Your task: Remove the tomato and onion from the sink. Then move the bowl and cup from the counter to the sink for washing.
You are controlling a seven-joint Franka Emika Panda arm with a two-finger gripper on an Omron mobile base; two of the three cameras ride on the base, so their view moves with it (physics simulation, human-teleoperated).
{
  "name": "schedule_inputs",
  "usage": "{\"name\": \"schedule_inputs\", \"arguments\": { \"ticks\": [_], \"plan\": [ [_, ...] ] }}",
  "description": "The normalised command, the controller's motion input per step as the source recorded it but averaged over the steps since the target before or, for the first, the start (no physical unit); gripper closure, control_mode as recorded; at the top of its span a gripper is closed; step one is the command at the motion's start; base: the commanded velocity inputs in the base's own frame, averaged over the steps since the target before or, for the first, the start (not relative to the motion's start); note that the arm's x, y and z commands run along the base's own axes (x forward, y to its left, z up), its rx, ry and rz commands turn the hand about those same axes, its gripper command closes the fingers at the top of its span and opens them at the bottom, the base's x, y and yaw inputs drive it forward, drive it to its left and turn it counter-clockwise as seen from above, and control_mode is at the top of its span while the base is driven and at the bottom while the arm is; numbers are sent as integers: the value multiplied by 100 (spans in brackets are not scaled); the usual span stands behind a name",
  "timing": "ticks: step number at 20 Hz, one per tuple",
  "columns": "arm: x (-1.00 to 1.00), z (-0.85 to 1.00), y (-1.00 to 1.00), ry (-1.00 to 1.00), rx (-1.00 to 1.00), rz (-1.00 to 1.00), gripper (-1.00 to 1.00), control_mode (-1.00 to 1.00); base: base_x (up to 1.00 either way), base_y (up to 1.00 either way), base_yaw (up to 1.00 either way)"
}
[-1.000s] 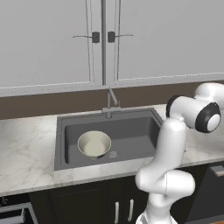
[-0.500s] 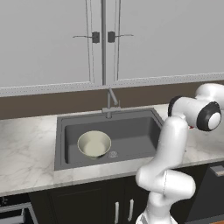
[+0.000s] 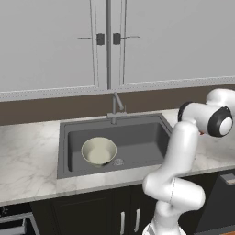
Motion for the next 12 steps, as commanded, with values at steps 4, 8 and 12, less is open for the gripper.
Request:
{"name": "schedule_inputs", "arguments": {
  "ticks": [4, 8, 12],
  "plan": [
    [4, -15, -13, 3, 0, 0, -100, -100, 0, 0, 0],
    [9, -14, -13, 3, 0, 0, -100, -100, 0, 0, 0],
    [7, -12, -7, 1, 0, 0, -100, -100, 0, 0, 0]
  ]
}}
